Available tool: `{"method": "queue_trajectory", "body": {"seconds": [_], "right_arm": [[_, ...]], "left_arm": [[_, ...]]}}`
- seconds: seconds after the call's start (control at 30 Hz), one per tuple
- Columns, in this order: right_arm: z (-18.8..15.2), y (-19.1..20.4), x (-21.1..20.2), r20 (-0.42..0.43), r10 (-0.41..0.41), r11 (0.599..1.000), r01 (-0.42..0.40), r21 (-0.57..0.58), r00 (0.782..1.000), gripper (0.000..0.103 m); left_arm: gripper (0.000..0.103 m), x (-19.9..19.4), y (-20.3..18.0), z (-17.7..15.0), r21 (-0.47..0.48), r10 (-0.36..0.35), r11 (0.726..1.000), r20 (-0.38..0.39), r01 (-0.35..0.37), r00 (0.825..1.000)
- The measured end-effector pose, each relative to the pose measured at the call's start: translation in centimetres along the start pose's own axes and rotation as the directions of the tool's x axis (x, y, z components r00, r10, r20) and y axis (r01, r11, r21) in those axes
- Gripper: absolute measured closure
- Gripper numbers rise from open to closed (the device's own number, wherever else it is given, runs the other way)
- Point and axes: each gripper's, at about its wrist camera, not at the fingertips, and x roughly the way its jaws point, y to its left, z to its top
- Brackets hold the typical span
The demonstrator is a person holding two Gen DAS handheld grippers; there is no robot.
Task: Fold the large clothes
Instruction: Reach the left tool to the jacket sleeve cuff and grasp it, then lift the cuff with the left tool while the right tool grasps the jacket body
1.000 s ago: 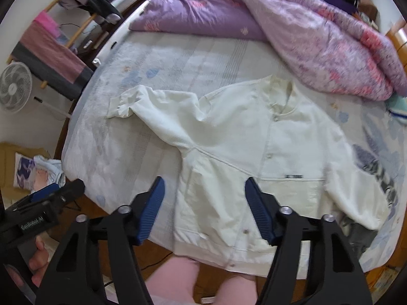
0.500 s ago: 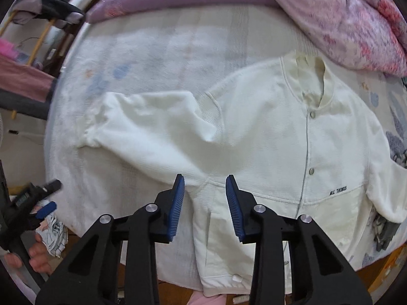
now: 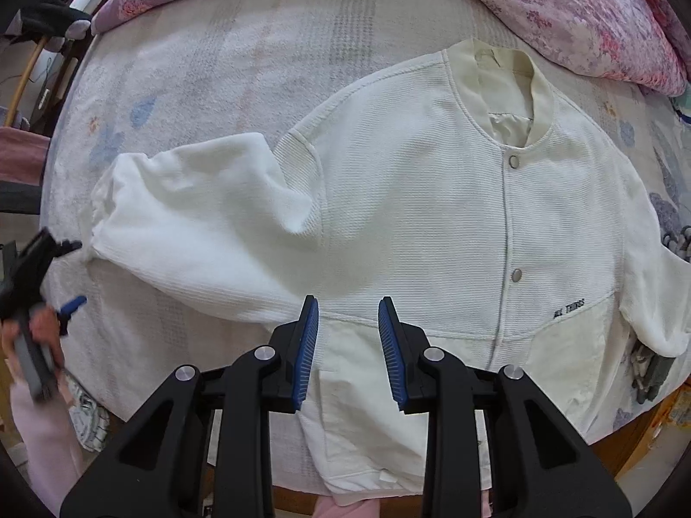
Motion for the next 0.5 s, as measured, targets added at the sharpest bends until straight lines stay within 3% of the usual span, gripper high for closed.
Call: {"method": "queue_trajectory", "body": {"seconds": [0.17,0.23,0.3,0.33,0.43,0.47,0.5], "right_arm": [[-0.5,-0.8,1.0,-0.025,-0.017,1.0,0.017,0.025,1.0,0.075],[-0.6,-0.9,1.4,-0.033,-0.034,0.999,0.035,0.024,0.999,0.075],[-0.7,-0.9,1.7,-0.041,-0.035,0.999,0.037,0.026,0.999,0.075],[-0.8,-0.9,1.8,-0.042,-0.036,0.999,0.037,0.025,0.998,0.075],[-0.8,-0.7,1.6,-0.026,-0.057,0.998,0.057,0.006,0.998,0.075],[-0.9,-0.7,1.6,-0.019,-0.066,0.998,0.066,-0.004,0.998,0.075],[-1.0,-0.6,1.5,-0.01,-0.069,0.998,0.069,-0.011,0.998,0.075]], "left_arm": [[0.026,2.9,-0.1,2.5,-0.059,-0.046,0.997,-0.049,0.043,0.998],[0.032,3.9,-0.1,3.1,-0.086,-0.073,0.994,-0.053,0.069,0.996],[0.07,4.5,0.1,3.5,-0.125,-0.098,0.988,-0.03,0.094,0.995],[0.072,4.6,0.0,3.7,-0.131,-0.102,0.986,-0.013,0.099,0.995],[0.085,3.5,-1.7,3.6,-0.006,-0.009,1.0,0.096,0.01,0.995],[0.085,2.7,-2.3,3.6,0.037,0.034,0.999,0.147,-0.04,0.989],[0.086,1.5,-3.1,3.4,0.086,0.105,0.988,0.224,-0.127,0.969]]}}
